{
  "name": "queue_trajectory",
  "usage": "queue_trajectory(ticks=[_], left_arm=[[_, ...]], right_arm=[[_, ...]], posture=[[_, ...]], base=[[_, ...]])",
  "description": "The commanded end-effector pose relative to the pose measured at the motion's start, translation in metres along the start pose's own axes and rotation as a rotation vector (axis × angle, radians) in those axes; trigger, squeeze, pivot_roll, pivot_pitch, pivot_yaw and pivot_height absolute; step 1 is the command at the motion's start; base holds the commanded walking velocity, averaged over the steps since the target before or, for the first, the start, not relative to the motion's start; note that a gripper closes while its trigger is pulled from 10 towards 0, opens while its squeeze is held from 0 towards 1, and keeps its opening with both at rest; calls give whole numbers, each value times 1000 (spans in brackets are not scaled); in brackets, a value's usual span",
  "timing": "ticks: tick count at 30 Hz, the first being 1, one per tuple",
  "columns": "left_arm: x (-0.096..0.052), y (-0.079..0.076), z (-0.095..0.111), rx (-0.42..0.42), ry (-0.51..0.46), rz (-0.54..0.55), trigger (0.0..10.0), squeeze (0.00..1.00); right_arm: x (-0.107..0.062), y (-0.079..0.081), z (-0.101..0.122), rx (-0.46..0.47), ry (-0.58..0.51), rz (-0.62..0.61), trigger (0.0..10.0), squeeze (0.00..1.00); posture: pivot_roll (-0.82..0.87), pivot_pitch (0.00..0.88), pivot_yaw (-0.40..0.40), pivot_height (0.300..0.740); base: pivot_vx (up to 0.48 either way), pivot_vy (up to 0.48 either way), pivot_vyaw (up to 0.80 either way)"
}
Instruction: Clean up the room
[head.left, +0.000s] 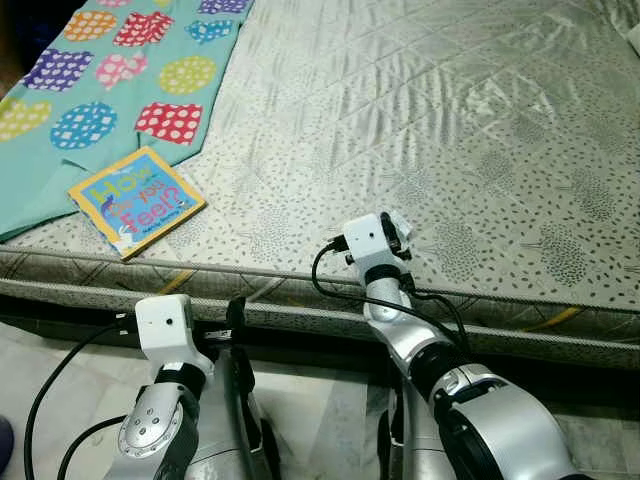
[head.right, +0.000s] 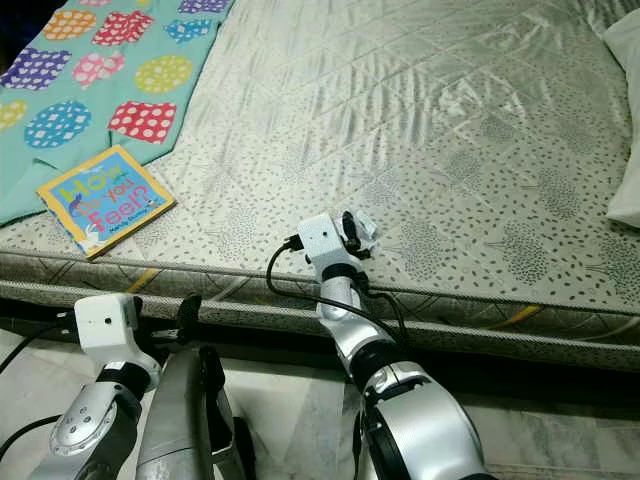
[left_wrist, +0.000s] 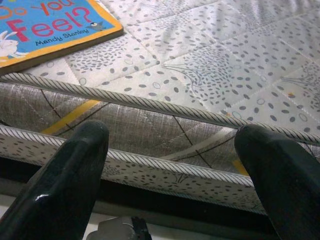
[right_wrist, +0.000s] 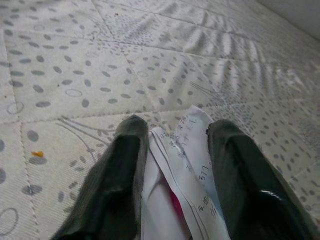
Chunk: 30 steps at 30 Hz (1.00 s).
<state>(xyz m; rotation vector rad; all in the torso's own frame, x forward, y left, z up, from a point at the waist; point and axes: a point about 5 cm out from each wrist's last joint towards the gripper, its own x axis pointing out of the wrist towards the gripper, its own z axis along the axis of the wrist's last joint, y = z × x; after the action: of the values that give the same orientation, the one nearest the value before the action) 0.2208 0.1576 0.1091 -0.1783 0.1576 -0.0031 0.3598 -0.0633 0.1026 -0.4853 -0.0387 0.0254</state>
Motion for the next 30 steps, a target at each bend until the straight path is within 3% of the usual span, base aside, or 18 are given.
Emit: queue_trajectory(ticks=[1,3,4,5,6,7,9,10,12,13,14,16,17,18,20,21,22,30], left_arm=[[-2,5,-3,15,20,29,10000,0],[-2,6,-3,15,20,30,10000,0],[-3,6,-3,15,21,30,10000,0],[-3,6,-3,16,21,31,10000,0],[-3,6,-3,16,21,31,10000,0],[-3,6,-3,16,21,31,10000,0],[-3,6,-3,16,21,31,10000,0],[-3,6,-3,16,21,32,10000,0],[-3,6,-3,17,21,32,10000,0],[-3,6,-3,17,21,33,10000,0],[-3,6,-3,17,22,33,10000,0],[-3,6,-3,17,22,33,10000,0],[-3,6,-3,17,23,34,10000,0],[-3,6,-3,17,23,34,10000,0],[-3,6,-3,18,23,34,10000,0],[-3,6,-3,18,23,34,10000,0],[-3,6,-3,18,23,34,10000,0],[-2,7,-2,19,21,37,10000,0]], right_arm=[[-6,6,-9,-29,38,18,0,0],[-7,7,-11,-41,44,17,0,0],[-7,7,-12,-51,49,20,824,0],[-8,8,-13,-59,54,22,3725,0],[-8,8,-14,-63,58,24,3725,0],[-10,9,-17,-77,71,34,4588,0],[-10,9,-17,-77,71,34,4588,0],[-11,10,-22,-93,87,46,7020,0],[-12,10,-23,-97,93,52,7020,0],[-13,11,-25,-107,99,60,8392,0],[-15,12,-27,-115,105,69,7804,0],[-15,12,-27,-115,105,69,7804,0],[-17,13,-30,-128,115,81,3490,0],[-17,13,-30,-128,115,81,3490,0],[-17,13,-31,-135,117,82,1451,0],[-17,13,-31,-137,117,81,1451,0],[-17,13,-31,-139,116,80,0,0],[-15,12,-28,-142,115,69,0,0]], posture=[[136,252,40,530],[139,254,40,530],[141,255,41,530],[141,255,41,530],[141,255,41,530],[144,256,41,530],[144,256,41,530],[145,257,41,530],[145,258,41,530],[145,260,41,530],[146,260,40,530],[146,260,40,530],[146,262,40,530],[146,262,40,530],[147,262,40,530],[147,262,40,530],[148,263,40,530],[149,262,40,530]], base=[[0,0,0],[0,0,0],[0,0,0],[0,0,0],[0,0,0],[0,0,0],[0,0,0],[0,0,0],[0,0,0],[0,0,0],[0,0,0],[0,0,0],[0,0,0],[0,0,0],[0,0,0],[0,0,0],[0,0,0],[0,0,0]])
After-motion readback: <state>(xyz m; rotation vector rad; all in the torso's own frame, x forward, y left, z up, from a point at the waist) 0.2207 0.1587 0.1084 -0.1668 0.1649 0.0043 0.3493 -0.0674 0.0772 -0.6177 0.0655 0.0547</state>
